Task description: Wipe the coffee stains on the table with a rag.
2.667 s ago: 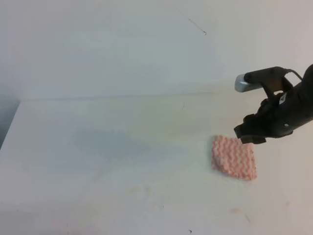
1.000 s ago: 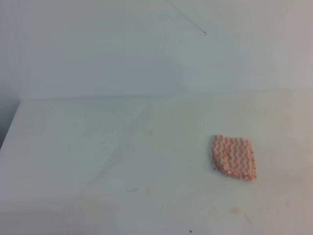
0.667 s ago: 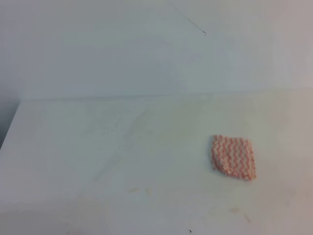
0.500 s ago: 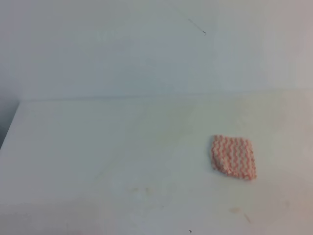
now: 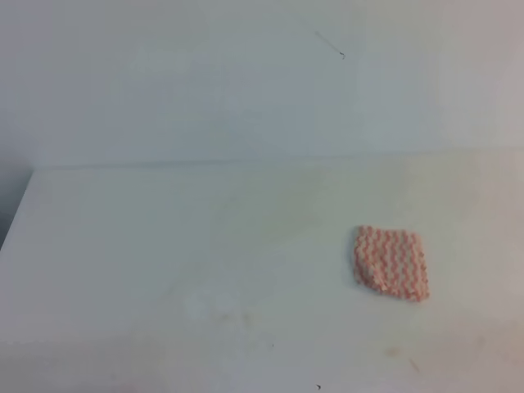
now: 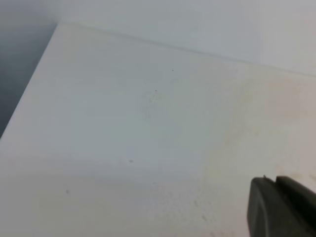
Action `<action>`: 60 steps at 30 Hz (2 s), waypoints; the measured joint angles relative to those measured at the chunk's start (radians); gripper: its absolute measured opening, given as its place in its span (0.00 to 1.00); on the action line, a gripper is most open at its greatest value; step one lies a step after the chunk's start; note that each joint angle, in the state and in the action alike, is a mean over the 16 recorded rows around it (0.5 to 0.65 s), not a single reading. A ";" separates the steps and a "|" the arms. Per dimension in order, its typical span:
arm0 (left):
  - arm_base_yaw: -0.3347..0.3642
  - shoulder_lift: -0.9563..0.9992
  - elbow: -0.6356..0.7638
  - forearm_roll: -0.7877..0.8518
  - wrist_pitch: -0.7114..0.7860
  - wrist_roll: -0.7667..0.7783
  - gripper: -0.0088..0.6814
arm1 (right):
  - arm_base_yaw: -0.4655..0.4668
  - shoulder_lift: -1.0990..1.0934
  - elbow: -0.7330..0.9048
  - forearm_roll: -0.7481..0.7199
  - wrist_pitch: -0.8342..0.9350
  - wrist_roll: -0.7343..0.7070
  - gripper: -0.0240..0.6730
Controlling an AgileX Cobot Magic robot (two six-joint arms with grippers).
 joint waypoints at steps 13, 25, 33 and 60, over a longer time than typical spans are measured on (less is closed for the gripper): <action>0.000 0.002 -0.003 0.000 0.001 0.000 0.01 | -0.001 0.003 0.026 0.391 -0.092 -0.419 0.03; 0.000 0.002 -0.003 0.000 0.001 0.000 0.01 | -0.001 0.003 0.047 0.758 -0.136 -0.742 0.03; 0.000 0.000 0.000 0.000 0.000 0.000 0.01 | -0.001 0.005 0.047 0.768 -0.140 -0.743 0.03; 0.000 0.000 0.000 0.000 0.000 0.000 0.01 | -0.001 0.006 0.047 0.770 -0.137 -0.744 0.03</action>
